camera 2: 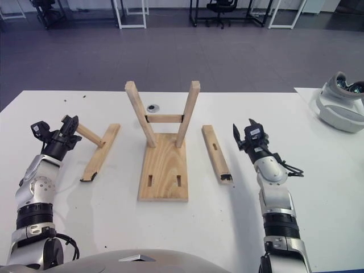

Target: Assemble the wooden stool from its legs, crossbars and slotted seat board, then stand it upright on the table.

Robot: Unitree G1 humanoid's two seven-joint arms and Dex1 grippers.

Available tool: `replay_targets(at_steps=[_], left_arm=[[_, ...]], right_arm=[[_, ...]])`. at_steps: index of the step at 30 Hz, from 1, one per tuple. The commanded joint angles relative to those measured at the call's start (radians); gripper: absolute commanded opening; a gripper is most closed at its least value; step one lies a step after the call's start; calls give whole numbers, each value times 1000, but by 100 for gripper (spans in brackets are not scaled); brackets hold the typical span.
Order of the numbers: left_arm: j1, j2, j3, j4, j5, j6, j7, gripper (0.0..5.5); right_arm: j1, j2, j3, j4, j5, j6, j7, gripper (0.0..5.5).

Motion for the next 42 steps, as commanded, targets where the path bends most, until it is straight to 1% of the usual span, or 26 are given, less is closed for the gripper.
replay_targets(at_steps=[1, 8, 12, 14, 20, 24, 31, 38, 39, 42], left_arm=[[-13, -15, -2, -11, 10, -3, 13, 40], [-2, -4, 2, 24, 52, -9, 41, 40], [9, -1, -15, 28, 88, 5, 51, 40], [16, 9, -38, 40, 126, 8, 55, 40], [66, 70, -149, 124, 309, -68, 71, 40], [116, 67, -198, 178, 377, -105, 79, 40], [156, 58, -268, 255, 410, -166, 42, 40], [109, 93, -248, 197, 374, -222, 36, 40], [104, 101, -245, 188, 370, -218, 32, 76], [91, 123, -231, 149, 352, -169, 9, 127]], right_arm=[[9, -1, 10, 16, -16, -10, -7, 272], [16, 8, 19, 17, -15, -3, -15, 272], [16, 9, 25, 14, -18, -1, -20, 272], [14, 9, 26, 15, -23, -1, -25, 272], [12, 6, 30, 11, -46, -9, -36, 272], [6, -7, 32, 9, -54, -9, -33, 272], [-14, -22, 46, 17, -76, -17, -24, 272], [-34, -19, 58, 26, -88, -26, -30, 272], [-36, -17, 60, 28, -89, -27, -32, 272], [-31, -13, 63, 32, -91, -32, -39, 272]])
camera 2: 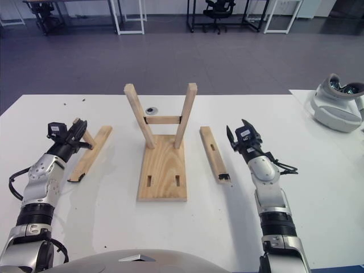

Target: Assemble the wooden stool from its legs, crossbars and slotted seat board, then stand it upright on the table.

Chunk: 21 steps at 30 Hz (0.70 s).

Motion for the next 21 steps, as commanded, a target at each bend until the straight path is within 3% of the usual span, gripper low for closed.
replay_targets(at_steps=[1, 9, 16, 21], left_arm=[[4, 29, 8, -38, -6, 76, -32, 148], [82, 149, -15, -271, -7, 407, -91, 270], [112, 155, -15, -404, 26, 565, -27, 381], [117, 163, -58, -402, 77, 594, -13, 366]], right_arm=[[-17, -1, 9, 10, -14, -5, -9, 272], [-9, 0, 26, 27, -40, -17, -26, 272], [-6, 3, 41, 35, -53, -22, -34, 272], [-8, 3, 46, 39, -55, -21, -38, 272]])
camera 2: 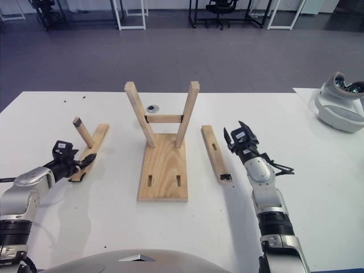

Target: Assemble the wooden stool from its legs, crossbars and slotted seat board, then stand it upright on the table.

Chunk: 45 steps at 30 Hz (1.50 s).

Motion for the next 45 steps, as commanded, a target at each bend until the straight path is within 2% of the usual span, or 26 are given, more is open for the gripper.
replay_targets(at_steps=[1, 8, 10, 11, 12, 15, 17, 18, 19, 21, 24, 29, 32, 42, 45], left_arm=[[9, 15, -32, 17, 47, 12, 8, 352], [15, 38, -60, 46, 87, 1, -25, 238], [14, 52, -58, 77, 99, -31, -43, 204], [9, 54, -43, 90, 90, -59, -56, 203], [1, 47, -19, 93, 67, -101, -74, 203], [-100, -32, 166, 8, -153, -292, -161, 203], [-153, -17, 210, -18, -193, -335, -172, 203], [-193, -15, 215, -72, -221, -342, -174, 203], [-229, -20, 212, -121, -242, -350, -174, 203], [-286, -30, 167, -227, -264, -339, -176, 203], [-373, -35, 43, -318, -240, -311, -194, 203], [-431, -35, -120, -362, -163, -339, -247, 203], [-411, -30, -144, -370, -142, -355, -265, 203], [-366, -52, -181, -419, -149, -356, -278, 203], [-347, -58, -193, -439, -153, -344, -274, 203]], right_arm=[[-7, 2, 10, 7, -15, -3, -7, 272], [-4, 0, 16, 1, -16, -1, -7, 272], [-3, -10, -4, -28, 15, 16, 16, 272], [-16, -14, -33, -49, 60, 46, 35, 272], [-34, -16, -63, -69, 113, 80, 54, 272], [-168, -12, -156, -291, 502, 352, 178, 272], [-262, -3, -168, -435, 722, 525, 183, 272], [-333, 22, -164, -490, 844, 607, 151, 293], [-387, 46, -164, -524, 938, 668, 115, 313], [-489, 103, -158, -547, 1081, 755, 26, 315], [-607, 197, -129, -541, 1216, 826, -81, 315], [-629, 285, -114, -528, 1314, 857, -173, 315], [-627, 296, -137, -522, 1351, 848, -211, 315], [-529, 309, -139, -565, 1423, 850, -318, 121], [-480, 304, -139, -595, 1435, 845, -344, 107]])
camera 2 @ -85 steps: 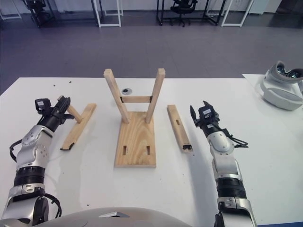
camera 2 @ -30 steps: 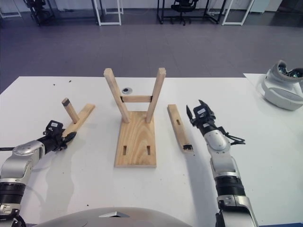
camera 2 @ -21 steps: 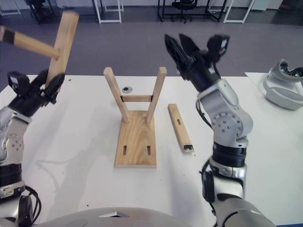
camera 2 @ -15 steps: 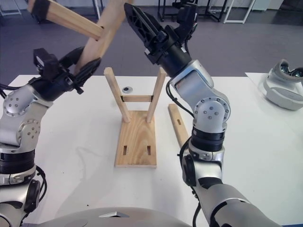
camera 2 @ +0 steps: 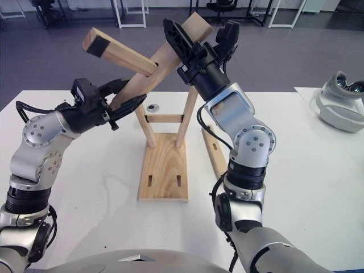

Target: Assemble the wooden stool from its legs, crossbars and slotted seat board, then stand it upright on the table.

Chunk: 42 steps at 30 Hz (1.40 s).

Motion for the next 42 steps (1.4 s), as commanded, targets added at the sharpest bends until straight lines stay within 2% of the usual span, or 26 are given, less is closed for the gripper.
replay_targets(at_steps=[1, 2, 3, 5, 8, 12, 16, 22, 30, 35, 42], left_arm=[[33, -9, -26, -49, -4, 13, -4, 203], [61, -8, -48, -58, 1, 28, -7, 203], [89, -2, -69, -68, 14, 32, -11, 241], [169, 15, -98, -92, 45, 27, -12, 271], [295, 44, -82, -105, 85, 7, -6, 324], [421, 80, -58, 21, 245, -100, 52, 395], [437, 50, -89, 151, 399, -88, 176, 401], [461, -6, -148, 174, 439, -68, 198, 401], [461, -29, -127, 154, 422, -40, 193, 401], [456, -47, -122, 132, 407, -21, 190, 401], [449, -55, -125, 108, 408, 1, 183, 401]], right_arm=[[102, -16, 4, -65, 4, 7, -39, 106], [177, -46, 5, -121, -22, 14, -31, 106], [247, -73, 0, -173, -37, 19, -26, 107], [427, -122, -52, -272, -23, 21, -26, 103], [668, -162, -140, -335, 4, 3, -25, 103], [822, -185, -178, -325, -5, -15, -29, 103], [856, -205, -163, -274, -16, -6, -36, 103], [859, -198, -132, -257, -68, -32, -78, 103], [804, -322, -9, -355, -346, -19, -104, 106], [758, -339, 27, -337, -470, -28, -97, 107], [817, -411, 211, -259, -660, 17, 13, 108]])
